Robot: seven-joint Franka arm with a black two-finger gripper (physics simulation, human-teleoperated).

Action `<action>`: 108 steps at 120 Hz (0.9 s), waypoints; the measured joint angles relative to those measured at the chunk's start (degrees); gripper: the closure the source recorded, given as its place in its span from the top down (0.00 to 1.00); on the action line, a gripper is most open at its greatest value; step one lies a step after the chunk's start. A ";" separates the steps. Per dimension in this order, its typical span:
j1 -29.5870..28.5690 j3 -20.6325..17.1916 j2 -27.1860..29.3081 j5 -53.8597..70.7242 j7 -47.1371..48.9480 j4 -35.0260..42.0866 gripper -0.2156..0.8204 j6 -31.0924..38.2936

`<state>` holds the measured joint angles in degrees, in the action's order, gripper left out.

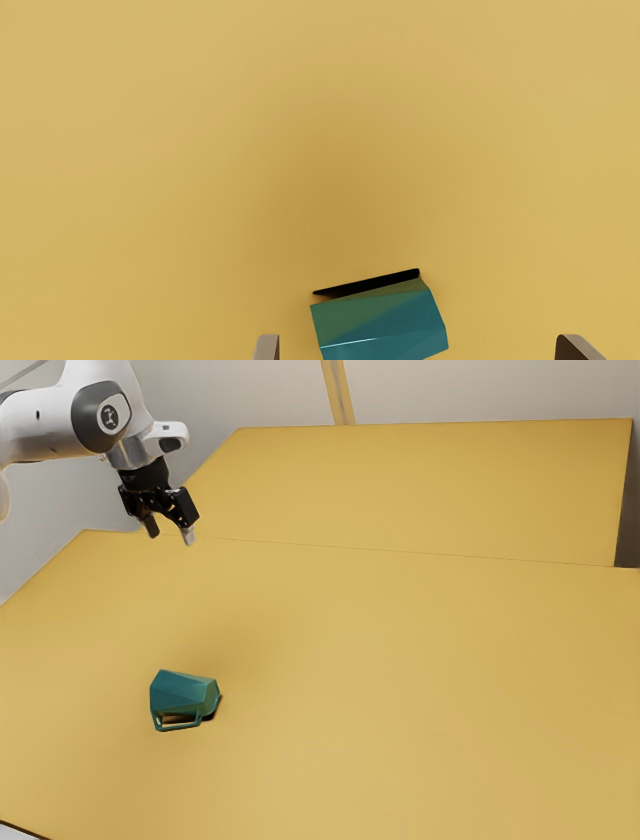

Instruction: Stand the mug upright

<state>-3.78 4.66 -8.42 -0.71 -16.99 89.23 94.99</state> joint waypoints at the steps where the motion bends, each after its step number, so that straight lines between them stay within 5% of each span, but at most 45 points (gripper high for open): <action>1: 0.00 0.00 0.00 0.00 0.02 0.00 0.79 0.00; 66: -2.22 1.19 2.18 -2.53 0.32 2.36 0.79 -1.24; 94: -4.42 12.16 2.60 -16.36 -3.64 8.12 0.79 -2.96; 108: -7.44 14.42 2.33 -22.55 -6.56 11.62 0.79 -3.20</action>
<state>-11.22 19.08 -6.09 -23.26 -23.54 100.85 91.79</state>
